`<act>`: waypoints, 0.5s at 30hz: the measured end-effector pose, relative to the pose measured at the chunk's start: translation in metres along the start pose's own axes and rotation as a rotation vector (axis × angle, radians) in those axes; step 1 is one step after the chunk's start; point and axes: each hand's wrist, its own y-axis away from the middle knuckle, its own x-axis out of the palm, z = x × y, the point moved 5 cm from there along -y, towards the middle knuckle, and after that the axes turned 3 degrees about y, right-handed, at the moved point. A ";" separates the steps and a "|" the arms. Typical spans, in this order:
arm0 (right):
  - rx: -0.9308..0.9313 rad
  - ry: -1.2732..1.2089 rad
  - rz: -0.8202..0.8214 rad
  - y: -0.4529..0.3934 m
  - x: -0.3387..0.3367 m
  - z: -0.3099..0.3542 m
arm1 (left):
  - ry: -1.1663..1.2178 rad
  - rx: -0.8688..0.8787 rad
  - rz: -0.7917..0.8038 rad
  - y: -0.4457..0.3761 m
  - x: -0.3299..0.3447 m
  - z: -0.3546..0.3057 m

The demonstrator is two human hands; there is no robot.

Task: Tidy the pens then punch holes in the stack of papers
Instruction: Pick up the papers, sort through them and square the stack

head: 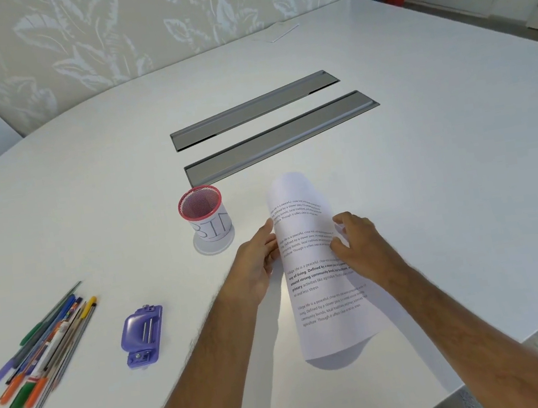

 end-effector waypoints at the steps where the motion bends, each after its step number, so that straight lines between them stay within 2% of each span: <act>1: -0.004 0.002 0.003 0.000 0.002 0.001 | 0.024 0.019 0.024 0.001 0.001 0.000; 5: -0.003 0.008 0.005 -0.001 0.004 0.003 | 0.207 0.060 0.270 0.002 0.010 0.002; 7: 0.007 -0.013 0.013 -0.001 0.005 0.002 | 0.239 0.038 0.313 0.003 0.011 0.003; 12: 0.012 -0.031 0.028 0.000 0.006 0.003 | 0.251 0.116 0.235 0.002 0.000 0.000; 15: 0.006 -0.027 0.021 0.000 0.006 0.005 | 0.258 0.167 0.109 -0.002 -0.014 0.001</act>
